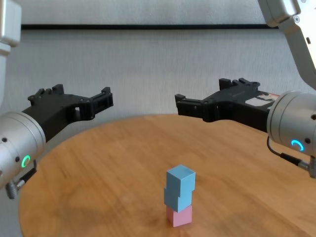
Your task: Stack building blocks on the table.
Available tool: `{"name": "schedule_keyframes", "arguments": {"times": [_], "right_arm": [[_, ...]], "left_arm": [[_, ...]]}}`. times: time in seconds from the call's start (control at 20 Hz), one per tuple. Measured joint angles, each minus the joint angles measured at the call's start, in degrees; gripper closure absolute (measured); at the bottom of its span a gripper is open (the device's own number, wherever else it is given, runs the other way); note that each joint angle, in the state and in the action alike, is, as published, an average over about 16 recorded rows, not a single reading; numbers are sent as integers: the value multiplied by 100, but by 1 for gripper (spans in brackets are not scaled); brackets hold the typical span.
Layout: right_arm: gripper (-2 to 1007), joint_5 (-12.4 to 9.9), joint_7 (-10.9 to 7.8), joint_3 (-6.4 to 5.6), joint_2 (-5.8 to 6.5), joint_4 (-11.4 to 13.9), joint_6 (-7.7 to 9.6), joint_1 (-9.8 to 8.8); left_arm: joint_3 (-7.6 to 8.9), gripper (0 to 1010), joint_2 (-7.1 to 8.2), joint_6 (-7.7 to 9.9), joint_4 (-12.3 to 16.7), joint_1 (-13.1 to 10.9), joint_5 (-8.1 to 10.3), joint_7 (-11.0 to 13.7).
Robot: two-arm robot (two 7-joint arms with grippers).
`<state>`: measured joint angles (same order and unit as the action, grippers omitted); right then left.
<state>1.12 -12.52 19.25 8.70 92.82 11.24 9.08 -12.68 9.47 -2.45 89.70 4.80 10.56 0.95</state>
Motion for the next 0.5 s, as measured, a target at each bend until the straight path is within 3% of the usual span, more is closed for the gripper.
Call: {"name": "schedule_keyframes", "arguments": {"times": [0.5], "right_arm": [[0, 9, 13, 5, -1, -9, -13, 9]], "left_arm": [[-32, 7, 29, 24, 9, 18, 4, 20]]}}
